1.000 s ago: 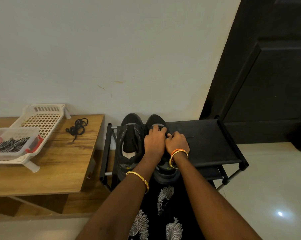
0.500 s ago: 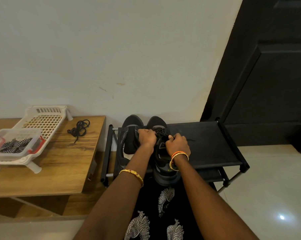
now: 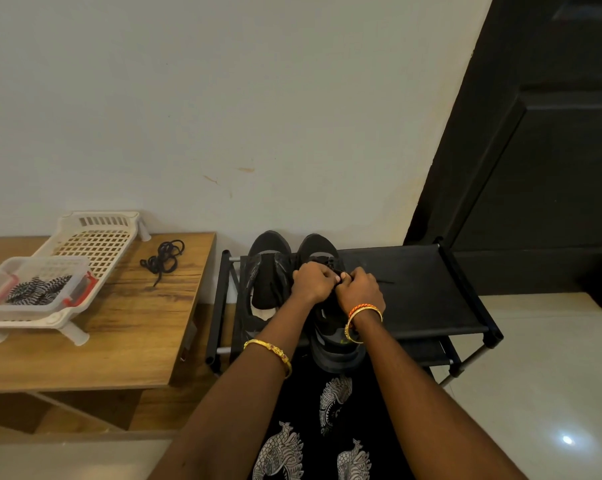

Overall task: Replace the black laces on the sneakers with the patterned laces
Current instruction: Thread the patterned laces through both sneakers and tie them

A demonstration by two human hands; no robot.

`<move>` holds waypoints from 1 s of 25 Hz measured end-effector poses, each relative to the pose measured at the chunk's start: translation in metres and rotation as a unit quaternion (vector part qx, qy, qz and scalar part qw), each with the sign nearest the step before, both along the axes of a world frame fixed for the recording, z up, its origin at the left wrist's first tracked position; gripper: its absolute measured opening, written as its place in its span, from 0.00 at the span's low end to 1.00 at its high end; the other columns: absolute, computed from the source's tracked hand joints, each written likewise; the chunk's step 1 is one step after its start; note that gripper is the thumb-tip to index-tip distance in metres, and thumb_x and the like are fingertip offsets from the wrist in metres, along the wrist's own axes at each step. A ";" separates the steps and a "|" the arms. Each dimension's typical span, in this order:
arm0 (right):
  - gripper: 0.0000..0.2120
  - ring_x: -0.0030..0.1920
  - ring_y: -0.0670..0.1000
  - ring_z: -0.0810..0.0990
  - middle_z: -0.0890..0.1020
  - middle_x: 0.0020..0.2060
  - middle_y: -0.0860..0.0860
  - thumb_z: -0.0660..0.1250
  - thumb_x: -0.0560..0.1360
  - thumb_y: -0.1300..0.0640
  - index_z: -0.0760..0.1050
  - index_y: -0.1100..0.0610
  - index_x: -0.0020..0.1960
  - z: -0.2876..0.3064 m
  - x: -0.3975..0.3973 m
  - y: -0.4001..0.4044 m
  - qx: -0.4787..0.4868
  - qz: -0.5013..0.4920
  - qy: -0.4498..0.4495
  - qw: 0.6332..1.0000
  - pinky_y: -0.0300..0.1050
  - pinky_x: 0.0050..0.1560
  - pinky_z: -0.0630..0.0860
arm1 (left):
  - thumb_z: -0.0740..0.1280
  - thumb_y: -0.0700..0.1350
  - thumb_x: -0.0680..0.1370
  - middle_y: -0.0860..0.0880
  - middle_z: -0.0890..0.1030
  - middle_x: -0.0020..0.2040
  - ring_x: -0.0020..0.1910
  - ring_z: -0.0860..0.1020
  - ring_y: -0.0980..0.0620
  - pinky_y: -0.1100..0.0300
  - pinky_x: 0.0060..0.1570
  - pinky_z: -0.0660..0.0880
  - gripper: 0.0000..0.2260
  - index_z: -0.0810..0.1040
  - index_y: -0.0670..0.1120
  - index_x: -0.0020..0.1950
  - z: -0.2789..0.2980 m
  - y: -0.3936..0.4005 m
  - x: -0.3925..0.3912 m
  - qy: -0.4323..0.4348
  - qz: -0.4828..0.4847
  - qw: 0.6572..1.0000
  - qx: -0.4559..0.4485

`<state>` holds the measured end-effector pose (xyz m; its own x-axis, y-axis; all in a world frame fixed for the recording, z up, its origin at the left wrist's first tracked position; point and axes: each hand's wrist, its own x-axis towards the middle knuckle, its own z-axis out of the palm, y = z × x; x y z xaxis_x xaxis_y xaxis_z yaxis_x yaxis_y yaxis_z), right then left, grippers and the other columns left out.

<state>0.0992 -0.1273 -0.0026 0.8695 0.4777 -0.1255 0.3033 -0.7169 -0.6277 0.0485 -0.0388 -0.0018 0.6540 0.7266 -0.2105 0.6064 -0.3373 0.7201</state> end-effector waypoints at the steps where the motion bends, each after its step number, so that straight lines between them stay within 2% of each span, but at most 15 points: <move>1: 0.14 0.52 0.59 0.77 0.75 0.54 0.58 0.57 0.79 0.50 0.72 0.59 0.55 0.000 -0.001 0.000 -0.002 0.001 -0.003 1.000 0.52 0.49 0.74 | 0.68 0.46 0.77 0.46 0.84 0.51 0.58 0.76 0.47 0.49 0.66 0.67 0.07 0.85 0.46 0.48 -0.001 -0.001 0.000 -0.016 0.026 0.999 -0.025; 3: 0.13 0.52 0.59 0.77 0.75 0.54 0.58 0.57 0.79 0.51 0.72 0.59 0.55 0.000 -0.001 0.000 -0.006 0.000 -0.008 1.000 0.51 0.48 0.74 | 0.69 0.45 0.76 0.48 0.84 0.51 0.59 0.76 0.49 0.49 0.68 0.65 0.05 0.85 0.47 0.46 0.002 -0.004 -0.001 -0.053 0.070 0.994 -0.067; 5: 0.12 0.52 0.59 0.77 0.75 0.54 0.57 0.57 0.79 0.51 0.72 0.59 0.55 0.000 -0.001 0.000 -0.006 -0.001 -0.010 1.000 0.51 0.48 0.73 | 0.70 0.43 0.75 0.49 0.84 0.51 0.58 0.77 0.51 0.50 0.69 0.65 0.04 0.85 0.50 0.44 0.015 -0.004 -0.003 -0.138 0.103 0.977 -0.126; 6: 0.12 0.52 0.59 0.77 0.75 0.54 0.57 0.57 0.80 0.51 0.72 0.59 0.56 0.000 -0.001 0.000 -0.003 -0.002 -0.011 1.000 0.51 0.48 0.73 | 0.70 0.42 0.76 0.49 0.84 0.52 0.57 0.77 0.53 0.54 0.67 0.67 0.04 0.84 0.48 0.46 0.027 -0.004 -0.005 -0.189 0.106 0.962 -0.164; 9: 0.13 0.52 0.58 0.77 0.75 0.54 0.57 0.57 0.80 0.51 0.72 0.58 0.56 -0.001 -0.001 0.000 0.004 -0.004 -0.010 1.000 0.50 0.47 0.72 | 0.67 0.37 0.78 0.45 0.82 0.55 0.54 0.77 0.55 0.63 0.56 0.71 0.07 0.81 0.38 0.54 0.060 0.000 -0.010 -0.299 0.112 0.920 -0.226; 11: 0.13 0.52 0.58 0.77 0.75 0.54 0.57 0.57 0.80 0.51 0.72 0.59 0.56 -0.001 -0.001 0.000 0.007 -0.004 -0.009 1.000 0.50 0.47 0.72 | 0.63 0.36 0.79 0.44 0.83 0.51 0.50 0.79 0.52 0.64 0.51 0.75 0.06 0.79 0.40 0.49 0.064 0.002 -0.012 -0.335 0.110 0.897 -0.269; 12: 0.13 0.52 0.58 0.77 0.75 0.54 0.57 0.57 0.80 0.51 0.73 0.59 0.56 -0.001 -0.001 0.000 0.008 -0.005 -0.008 1.000 0.49 0.47 0.72 | 0.61 0.36 0.80 0.44 0.82 0.46 0.44 0.79 0.52 0.66 0.44 0.76 0.07 0.77 0.42 0.45 0.062 0.001 -0.013 -0.337 0.107 0.891 -0.285; 13: 0.13 0.52 0.58 0.77 0.75 0.53 0.57 0.57 0.80 0.51 0.73 0.59 0.56 -0.001 -0.001 0.001 0.009 -0.006 -0.009 1.000 0.49 0.46 0.71 | 0.60 0.37 0.80 0.45 0.80 0.41 0.38 0.78 0.54 0.67 0.37 0.75 0.07 0.75 0.43 0.43 0.059 0.000 -0.014 -0.318 0.107 0.899 -0.280; 14: 0.13 0.51 0.58 0.77 0.75 0.53 0.57 0.57 0.80 0.51 0.73 0.59 0.56 -0.001 -0.001 0.001 0.007 -0.005 -0.010 1.000 0.48 0.46 0.71 | 0.61 0.39 0.80 0.47 0.78 0.38 0.34 0.75 0.55 0.66 0.35 0.73 0.06 0.73 0.44 0.43 0.053 -0.002 -0.014 -0.278 0.104 0.926 -0.234; 15: 0.12 0.51 0.57 0.77 0.75 0.53 0.57 0.57 0.80 0.51 0.72 0.58 0.55 -0.001 -0.001 0.001 0.006 -0.005 -0.011 1.000 0.48 0.45 0.71 | 0.62 0.40 0.79 0.49 0.76 0.38 0.35 0.74 0.55 0.61 0.38 0.73 0.04 0.72 0.45 0.45 0.047 -0.003 -0.013 -0.224 0.087 0.958 -0.160; 16: 0.12 0.50 0.57 0.77 0.75 0.52 0.57 0.57 0.80 0.51 0.72 0.58 0.55 -0.002 0.000 0.001 0.007 -0.005 -0.011 1.000 0.48 0.45 0.71 | 0.63 0.42 0.79 0.50 0.76 0.38 0.39 0.75 0.53 0.57 0.44 0.72 0.02 0.73 0.46 0.46 0.039 -0.003 -0.011 -0.155 0.046 0.985 -0.065; 17: 0.12 0.50 0.58 0.77 0.75 0.52 0.57 0.57 0.79 0.51 0.72 0.58 0.54 -0.003 0.000 0.001 0.007 -0.006 -0.011 1.000 0.49 0.46 0.73 | 0.63 0.44 0.79 0.50 0.77 0.41 0.46 0.75 0.50 0.53 0.51 0.71 0.03 0.76 0.47 0.47 0.032 -0.004 -0.010 -0.068 -0.006 0.997 0.033; 19: 0.12 0.50 0.58 0.77 0.75 0.52 0.57 0.57 0.79 0.51 0.72 0.58 0.54 -0.003 0.000 0.001 0.005 -0.007 -0.011 1.000 0.51 0.47 0.75 | 0.63 0.47 0.79 0.48 0.80 0.49 0.58 0.71 0.46 0.46 0.60 0.64 0.08 0.81 0.48 0.49 0.022 -0.008 -0.005 0.041 -0.058 0.986 0.153; 22: 0.12 0.50 0.58 0.77 0.76 0.53 0.57 0.57 0.79 0.51 0.73 0.58 0.54 -0.004 0.001 0.002 0.005 -0.008 -0.011 1.000 0.52 0.49 0.76 | 0.63 0.48 0.80 0.45 0.79 0.55 0.61 0.70 0.44 0.44 0.62 0.63 0.10 0.82 0.46 0.51 0.017 -0.012 0.001 0.060 -0.037 0.978 0.198; 25: 0.12 0.50 0.59 0.77 0.75 0.53 0.57 0.57 0.79 0.51 0.72 0.58 0.55 -0.003 0.001 0.002 0.002 -0.003 -0.012 1.000 0.51 0.48 0.74 | 0.65 0.50 0.79 0.46 0.80 0.55 0.60 0.72 0.44 0.42 0.62 0.65 0.09 0.83 0.49 0.49 0.007 -0.007 0.000 0.059 -0.028 0.990 0.121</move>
